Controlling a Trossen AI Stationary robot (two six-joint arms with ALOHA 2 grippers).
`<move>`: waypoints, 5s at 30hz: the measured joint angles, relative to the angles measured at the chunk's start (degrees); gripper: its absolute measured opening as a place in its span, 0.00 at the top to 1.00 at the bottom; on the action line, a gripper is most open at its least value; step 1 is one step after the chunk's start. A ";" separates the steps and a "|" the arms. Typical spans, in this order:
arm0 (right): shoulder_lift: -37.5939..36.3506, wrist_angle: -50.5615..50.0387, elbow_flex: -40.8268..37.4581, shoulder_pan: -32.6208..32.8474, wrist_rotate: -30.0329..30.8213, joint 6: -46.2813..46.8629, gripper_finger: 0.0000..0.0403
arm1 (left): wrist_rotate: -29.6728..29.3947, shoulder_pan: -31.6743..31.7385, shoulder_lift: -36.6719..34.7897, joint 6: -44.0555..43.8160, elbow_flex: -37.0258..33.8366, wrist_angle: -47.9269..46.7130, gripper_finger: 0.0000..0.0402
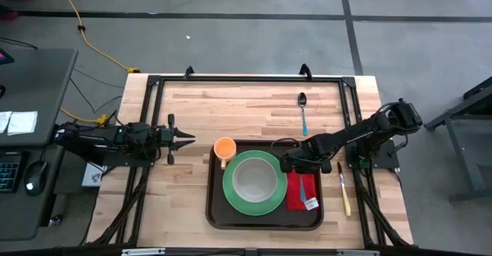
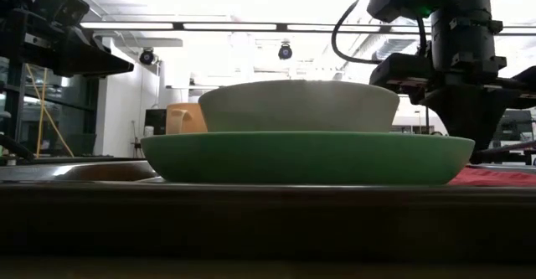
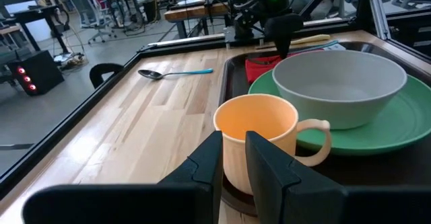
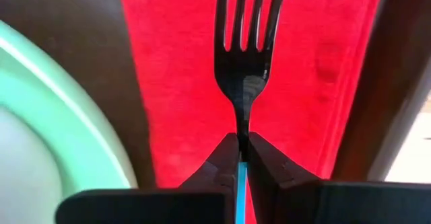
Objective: Set up tray
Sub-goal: Put the blue fork on top of the red table napkin, then put the blue spoon on top of the red table napkin
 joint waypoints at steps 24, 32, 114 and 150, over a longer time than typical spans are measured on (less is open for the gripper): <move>3.50 1.92 -0.04 0.02 -2.36 -2.38 0.98 | -0.07 0.00 0.00 -0.02 0.00 -0.07 0.76; 3.50 1.75 -0.04 0.02 -0.96 -2.42 0.97 | -0.11 0.00 0.02 -0.02 0.00 -0.09 0.76; -27.10 -7.71 -0.02 -30.00 20.23 -44.92 0.97 | -0.17 0.01 0.00 -0.09 0.00 0.08 0.76; -18.67 4.06 0.02 -50.59 2.94 -68.32 0.96 | -1.22 0.02 0.00 -0.48 0.00 0.15 0.76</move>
